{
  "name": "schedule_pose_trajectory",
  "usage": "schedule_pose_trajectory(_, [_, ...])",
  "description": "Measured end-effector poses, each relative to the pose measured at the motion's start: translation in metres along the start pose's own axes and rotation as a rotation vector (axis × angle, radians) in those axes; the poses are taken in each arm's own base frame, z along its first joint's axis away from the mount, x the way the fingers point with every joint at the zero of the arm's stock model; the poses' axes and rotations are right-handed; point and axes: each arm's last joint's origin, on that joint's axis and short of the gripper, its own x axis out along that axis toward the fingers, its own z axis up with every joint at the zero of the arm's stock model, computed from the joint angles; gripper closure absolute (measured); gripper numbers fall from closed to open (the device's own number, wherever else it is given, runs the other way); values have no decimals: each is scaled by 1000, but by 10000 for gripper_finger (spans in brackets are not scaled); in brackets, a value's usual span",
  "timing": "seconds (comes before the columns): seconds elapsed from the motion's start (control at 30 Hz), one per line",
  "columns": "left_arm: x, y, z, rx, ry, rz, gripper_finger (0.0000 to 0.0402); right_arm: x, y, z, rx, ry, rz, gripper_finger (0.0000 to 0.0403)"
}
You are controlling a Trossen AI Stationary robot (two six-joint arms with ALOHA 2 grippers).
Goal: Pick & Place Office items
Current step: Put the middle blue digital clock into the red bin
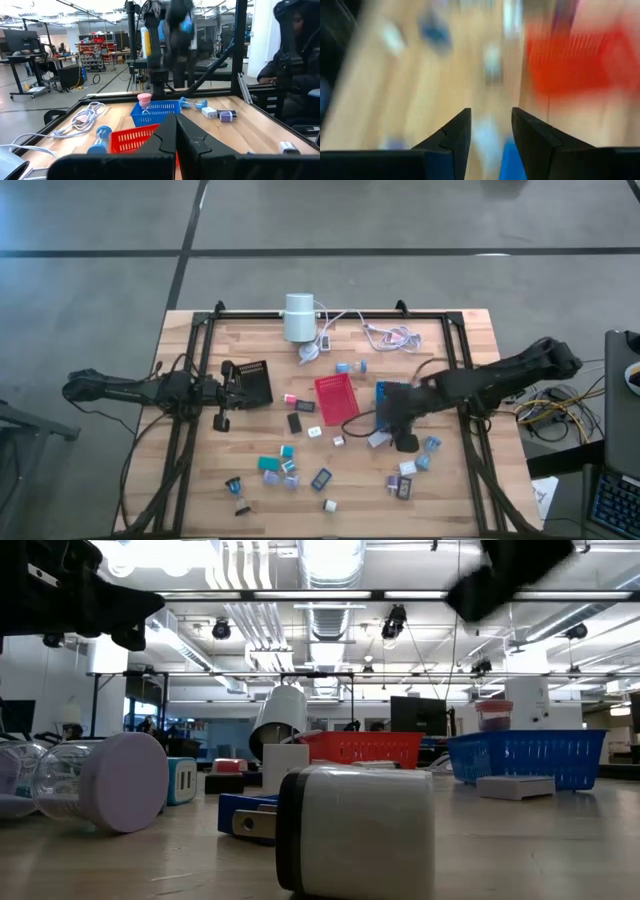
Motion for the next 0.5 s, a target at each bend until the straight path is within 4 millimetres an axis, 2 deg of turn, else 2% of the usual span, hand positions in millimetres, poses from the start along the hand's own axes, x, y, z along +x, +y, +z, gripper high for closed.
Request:
schedule_pose_trajectory(0.1, [0, 0, 0, -7, 2, 0, 396, -22, 2, 10, -118, -333, 14, 276])
schedule_pose_trajectory(0.27, [0, 0, -4, -49, 37, -2, 396, -46, -1, -8, -228, -708, -1, 290])
schedule_pose_trajectory(0.33, [0, 0, -4, -47, 44, -2, 396, -48, -3, -23, -233, -815, -7, 299])
schedule_pose_trajectory(0.5, [0, 0, -6, -21, 59, 0, 396, -34, -15, -65, -288, -926, -95, 333])
